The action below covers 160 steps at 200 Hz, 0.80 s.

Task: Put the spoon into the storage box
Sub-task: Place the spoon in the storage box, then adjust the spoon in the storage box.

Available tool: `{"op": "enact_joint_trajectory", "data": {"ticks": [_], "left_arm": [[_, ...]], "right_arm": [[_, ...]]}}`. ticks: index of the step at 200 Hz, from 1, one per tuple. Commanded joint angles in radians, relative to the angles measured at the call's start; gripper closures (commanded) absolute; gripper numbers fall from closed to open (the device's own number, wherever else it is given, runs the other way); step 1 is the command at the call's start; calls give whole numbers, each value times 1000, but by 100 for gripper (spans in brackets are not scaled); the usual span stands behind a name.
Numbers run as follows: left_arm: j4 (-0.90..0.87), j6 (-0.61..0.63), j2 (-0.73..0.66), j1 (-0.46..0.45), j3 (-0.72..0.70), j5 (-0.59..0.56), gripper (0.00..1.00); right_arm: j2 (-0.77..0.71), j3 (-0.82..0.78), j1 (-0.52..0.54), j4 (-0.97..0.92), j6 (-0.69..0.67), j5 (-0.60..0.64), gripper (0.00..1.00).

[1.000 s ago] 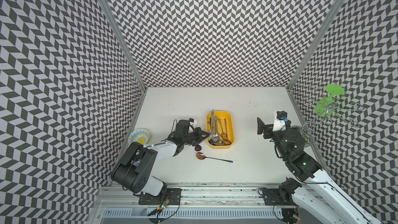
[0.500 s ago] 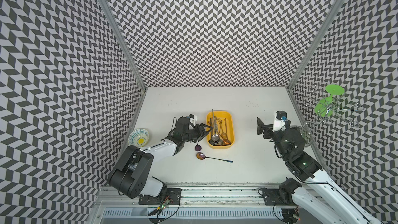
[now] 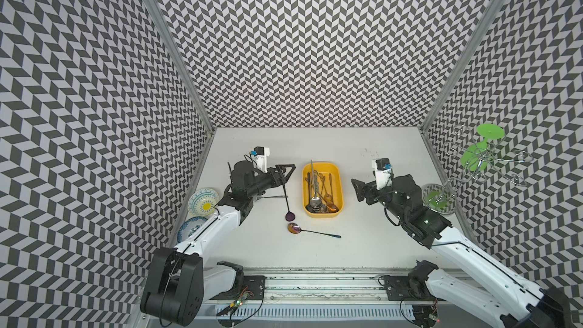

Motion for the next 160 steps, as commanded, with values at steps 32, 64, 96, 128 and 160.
{"op": "enact_joint_trajectory", "data": {"ticks": [32, 64, 96, 128, 160], "left_arm": [[-152, 418, -98, 88, 22, -35, 22], [-195, 562, -150, 120, 1, -73, 20], [-208, 573, -182, 166, 2, -85, 19], [-233, 588, -193, 180, 16, -108, 18], [-217, 589, -211, 180, 2, -111, 18]], "right_arm": [[241, 175, 76, 60, 88, -79, 11], [405, 261, 82, 64, 134, -141, 13], [574, 394, 83, -16, 152, -181, 17], [724, 508, 84, -73, 149, -198, 22], [838, 593, 83, -92, 152, -181, 29]]}}
